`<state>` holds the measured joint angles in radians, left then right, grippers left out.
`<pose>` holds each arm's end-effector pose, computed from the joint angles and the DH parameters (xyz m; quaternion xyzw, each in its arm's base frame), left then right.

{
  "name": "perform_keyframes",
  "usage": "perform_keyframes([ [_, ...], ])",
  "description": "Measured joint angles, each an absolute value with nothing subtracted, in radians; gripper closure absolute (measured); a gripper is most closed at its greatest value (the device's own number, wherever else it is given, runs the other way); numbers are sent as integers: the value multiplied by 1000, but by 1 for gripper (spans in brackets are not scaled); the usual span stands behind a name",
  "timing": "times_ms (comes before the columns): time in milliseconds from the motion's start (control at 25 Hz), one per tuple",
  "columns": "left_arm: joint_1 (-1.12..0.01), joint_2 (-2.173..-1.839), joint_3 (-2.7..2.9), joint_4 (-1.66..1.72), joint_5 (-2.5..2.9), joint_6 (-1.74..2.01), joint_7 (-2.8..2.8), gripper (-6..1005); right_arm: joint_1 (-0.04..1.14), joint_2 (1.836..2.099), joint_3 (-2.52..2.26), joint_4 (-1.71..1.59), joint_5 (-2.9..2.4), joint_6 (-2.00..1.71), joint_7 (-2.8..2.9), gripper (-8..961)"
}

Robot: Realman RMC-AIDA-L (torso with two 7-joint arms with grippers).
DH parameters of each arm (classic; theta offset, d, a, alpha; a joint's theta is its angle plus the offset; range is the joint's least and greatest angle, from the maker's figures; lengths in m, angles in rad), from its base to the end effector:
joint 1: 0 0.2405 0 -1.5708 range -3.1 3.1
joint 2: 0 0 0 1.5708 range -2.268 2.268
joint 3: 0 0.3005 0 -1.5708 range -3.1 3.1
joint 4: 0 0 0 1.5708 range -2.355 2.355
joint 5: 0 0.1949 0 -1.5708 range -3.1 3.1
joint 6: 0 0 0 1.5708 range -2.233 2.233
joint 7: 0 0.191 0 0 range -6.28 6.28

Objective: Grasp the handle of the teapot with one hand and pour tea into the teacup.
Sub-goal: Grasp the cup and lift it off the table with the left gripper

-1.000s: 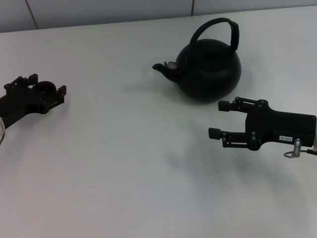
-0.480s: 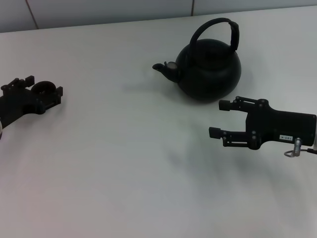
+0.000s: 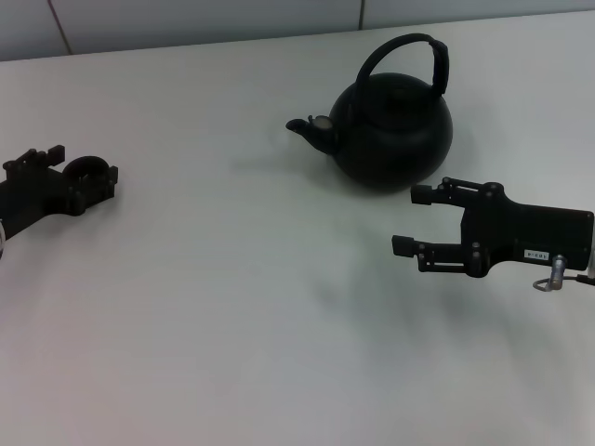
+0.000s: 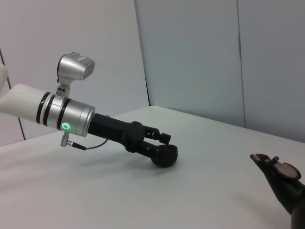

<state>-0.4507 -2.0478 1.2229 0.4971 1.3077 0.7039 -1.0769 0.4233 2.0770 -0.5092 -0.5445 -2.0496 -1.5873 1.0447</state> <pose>-0.3521 0.4147 -0.0698 -0.8642 -0.2684 -0.1269 0.4062 0.3139 0.3166 -0.0607 -0.9314 0.1728 0.2539 0.1955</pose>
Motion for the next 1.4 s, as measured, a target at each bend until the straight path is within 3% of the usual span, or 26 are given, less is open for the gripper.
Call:
perform_keyframes([
  [1400, -459, -2053, 1231, 529, 1389, 698, -1126, 176, 425, 2078, -509, -550, -2048, -1584, 1045, 151],
])
